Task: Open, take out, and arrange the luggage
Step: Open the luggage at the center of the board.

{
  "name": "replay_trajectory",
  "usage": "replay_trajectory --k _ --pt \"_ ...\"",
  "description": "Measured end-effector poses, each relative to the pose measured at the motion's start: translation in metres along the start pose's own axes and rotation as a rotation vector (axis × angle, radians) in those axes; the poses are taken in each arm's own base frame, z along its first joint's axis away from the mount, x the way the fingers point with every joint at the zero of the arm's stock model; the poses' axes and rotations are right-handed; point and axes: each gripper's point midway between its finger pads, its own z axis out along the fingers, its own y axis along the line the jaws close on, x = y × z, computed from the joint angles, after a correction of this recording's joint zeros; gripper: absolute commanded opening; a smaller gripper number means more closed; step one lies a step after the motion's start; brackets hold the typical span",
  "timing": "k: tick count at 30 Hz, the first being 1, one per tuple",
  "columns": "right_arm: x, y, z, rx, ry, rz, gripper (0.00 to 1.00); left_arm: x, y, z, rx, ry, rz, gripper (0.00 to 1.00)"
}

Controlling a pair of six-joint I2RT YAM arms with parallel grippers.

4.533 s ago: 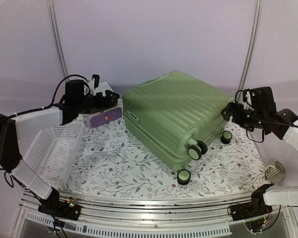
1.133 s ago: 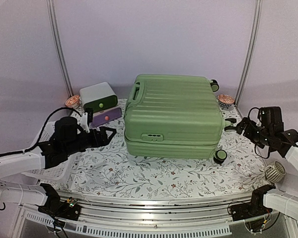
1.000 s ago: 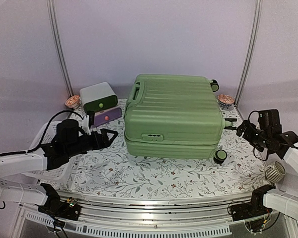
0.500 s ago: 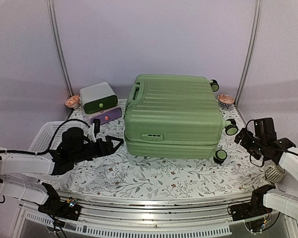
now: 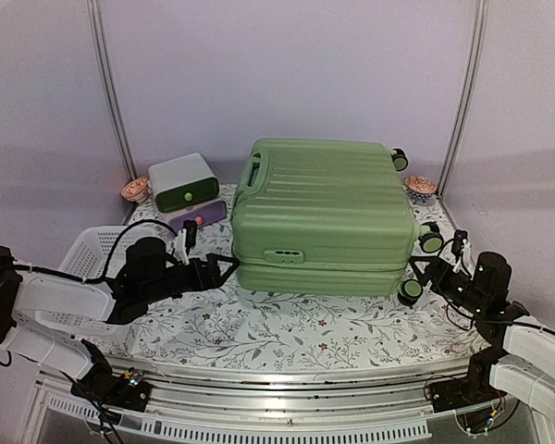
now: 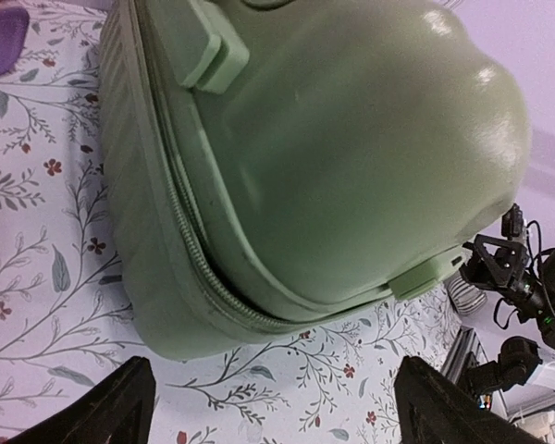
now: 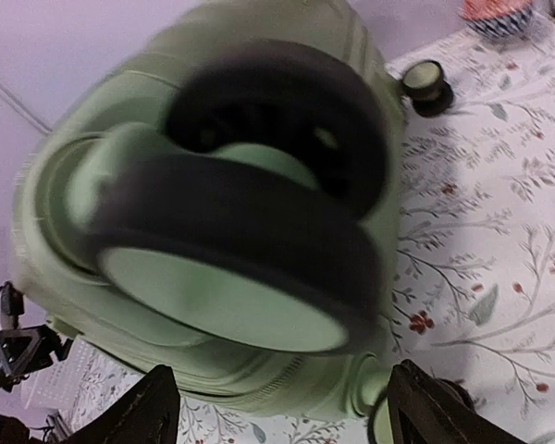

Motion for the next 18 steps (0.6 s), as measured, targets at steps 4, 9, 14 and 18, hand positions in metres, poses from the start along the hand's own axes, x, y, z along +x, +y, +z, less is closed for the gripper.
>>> replay_trajectory --k 4,9,14,18 --pt "-0.017 0.035 -0.005 -0.180 -0.085 -0.090 0.82 -0.007 -0.005 0.001 0.014 -0.019 0.028 0.92" --pt "-0.019 0.050 -0.009 -0.261 -0.102 -0.151 0.83 -0.011 -0.005 0.000 0.008 -0.036 0.057 0.92" --pt "-0.018 0.056 -0.008 -0.286 -0.089 -0.201 0.83 -0.020 -0.008 -0.001 -0.002 -0.060 0.095 0.92" --pt "-0.031 0.069 -0.006 -0.311 -0.095 -0.235 0.83 -0.040 -0.019 -0.011 0.002 -0.124 0.130 0.91"
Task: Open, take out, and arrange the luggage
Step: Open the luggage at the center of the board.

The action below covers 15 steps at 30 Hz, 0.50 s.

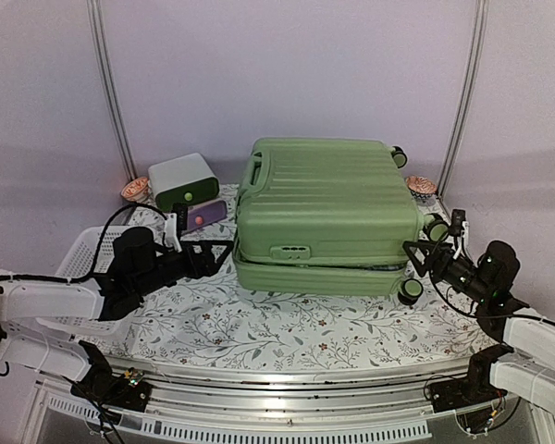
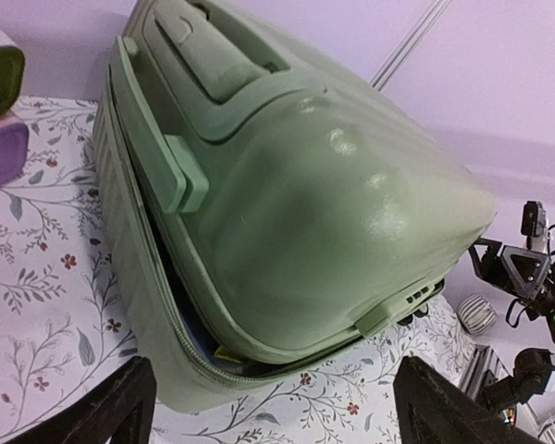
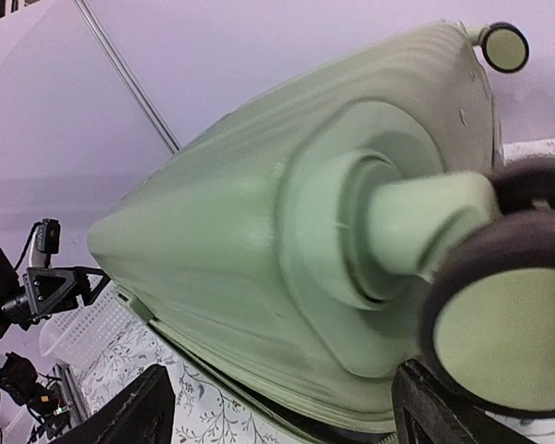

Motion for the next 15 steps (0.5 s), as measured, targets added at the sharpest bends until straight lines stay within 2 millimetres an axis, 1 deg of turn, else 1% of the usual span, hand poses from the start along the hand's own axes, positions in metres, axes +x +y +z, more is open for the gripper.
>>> replay_trajectory --k 2,4,7,10,12,15 --pt "-0.011 0.005 0.003 -0.013 -0.016 -0.023 0.83 -0.012 -0.005 -0.005 0.004 -0.035 0.020 0.92" --pt "-0.028 0.014 0.006 -0.037 -0.047 -0.049 0.82 -0.019 -0.008 -0.009 0.006 -0.054 0.040 0.92" --pt "-0.071 0.031 0.011 -0.072 -0.147 -0.114 0.81 -0.022 -0.009 -0.012 0.002 -0.065 0.068 0.92" --pt "-0.105 0.047 0.012 -0.104 -0.227 -0.156 0.80 -0.022 -0.009 -0.013 0.000 -0.063 0.099 0.92" --pt "-0.120 0.054 0.014 -0.119 -0.256 -0.172 0.80 -0.023 -0.010 -0.014 0.001 -0.063 0.121 0.92" --pt "-0.133 0.058 0.019 -0.128 -0.272 -0.180 0.80 -0.023 -0.011 -0.014 0.002 -0.062 0.163 0.92"
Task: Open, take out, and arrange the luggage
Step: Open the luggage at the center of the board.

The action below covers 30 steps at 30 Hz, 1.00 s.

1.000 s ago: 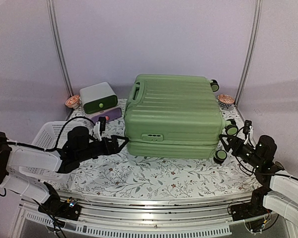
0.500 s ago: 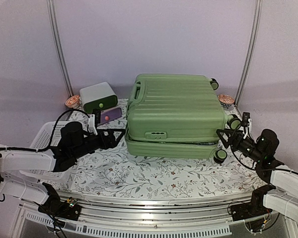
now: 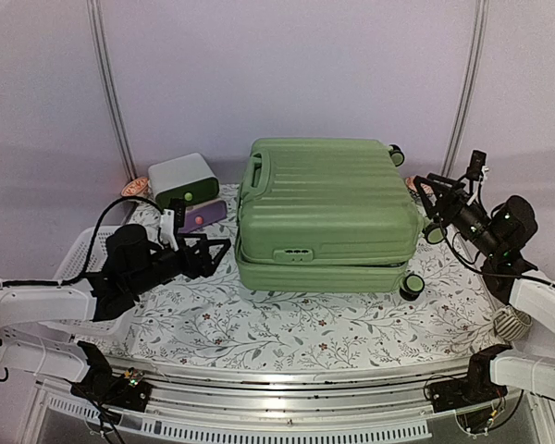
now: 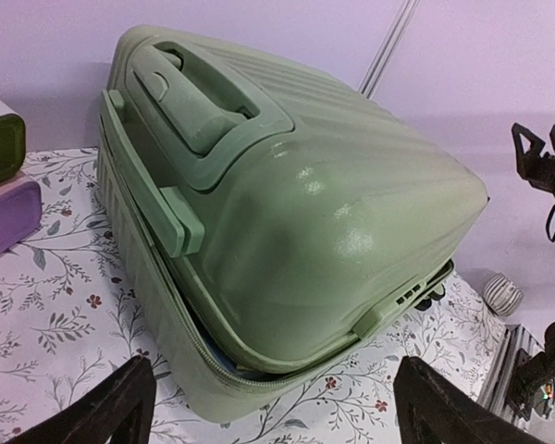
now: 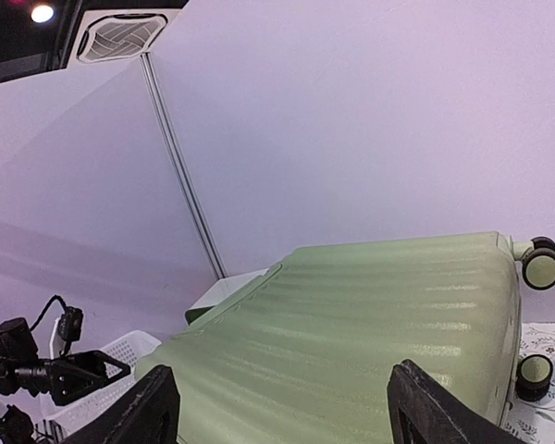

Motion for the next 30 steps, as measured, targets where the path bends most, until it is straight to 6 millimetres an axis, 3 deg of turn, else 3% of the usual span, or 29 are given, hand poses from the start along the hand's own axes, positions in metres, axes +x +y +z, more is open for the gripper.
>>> replay_trajectory --k 6,9,15,20,25,30 --pt "-0.016 -0.011 0.012 0.079 0.012 0.031 0.97 -0.005 -0.004 0.002 0.004 0.005 0.053 0.92" --pt "-0.008 -0.026 0.005 0.179 0.054 0.080 0.99 -0.004 -0.004 0.002 0.005 0.010 0.059 0.92" --pt "0.031 -0.054 -0.027 0.412 0.208 0.211 0.99 -0.001 -0.007 0.002 0.021 0.022 0.058 0.92" --pt "0.054 -0.057 -0.059 0.535 0.288 0.352 0.99 0.002 -0.008 0.004 0.030 0.033 0.057 0.92" --pt "0.072 -0.053 -0.071 0.550 0.290 0.514 0.99 0.006 -0.009 0.005 0.042 0.050 0.054 0.92" --pt "0.110 -0.059 -0.077 0.553 0.296 0.687 0.99 0.007 -0.011 0.005 0.051 0.053 0.049 0.92"
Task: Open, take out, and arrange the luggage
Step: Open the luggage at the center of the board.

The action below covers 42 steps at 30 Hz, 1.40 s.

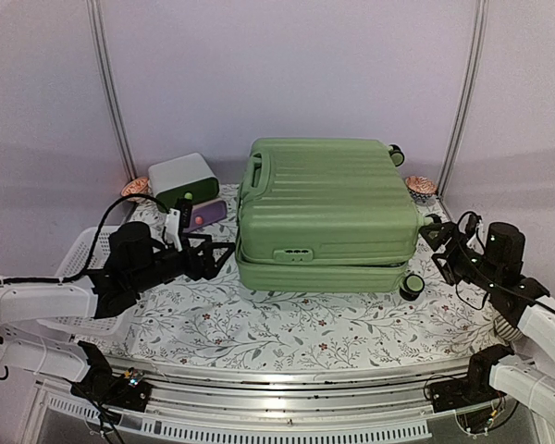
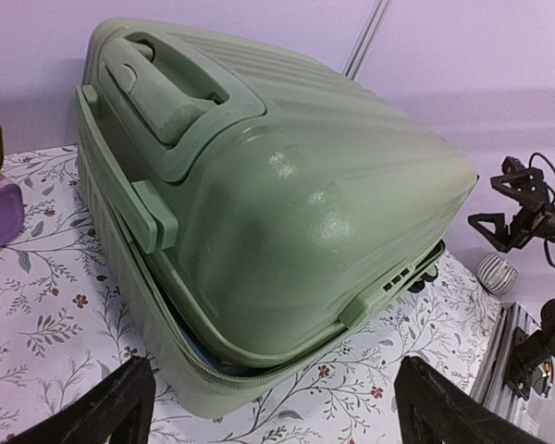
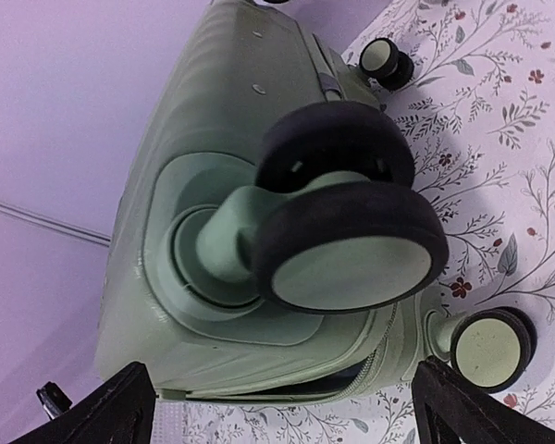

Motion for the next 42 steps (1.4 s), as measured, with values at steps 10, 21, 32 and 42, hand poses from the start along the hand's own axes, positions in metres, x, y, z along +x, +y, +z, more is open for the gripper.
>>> replay_trajectory --k 10,21,32,42 --pt "-0.006 0.019 0.006 -0.210 -0.074 0.071 0.99 -0.012 -0.007 -0.007 0.018 -0.037 -0.007 0.92" --pt "-0.023 0.013 0.027 -0.178 -0.127 0.224 0.99 -0.013 -0.007 -0.007 0.019 -0.038 -0.007 0.92" --pt "-0.027 -0.012 0.041 -0.075 -0.156 0.359 0.99 -0.008 -0.005 -0.007 0.015 -0.027 -0.007 0.92" --pt "-0.040 -0.009 0.059 -0.076 -0.186 0.379 0.97 -0.001 -0.003 -0.004 0.010 -0.006 -0.004 0.92"
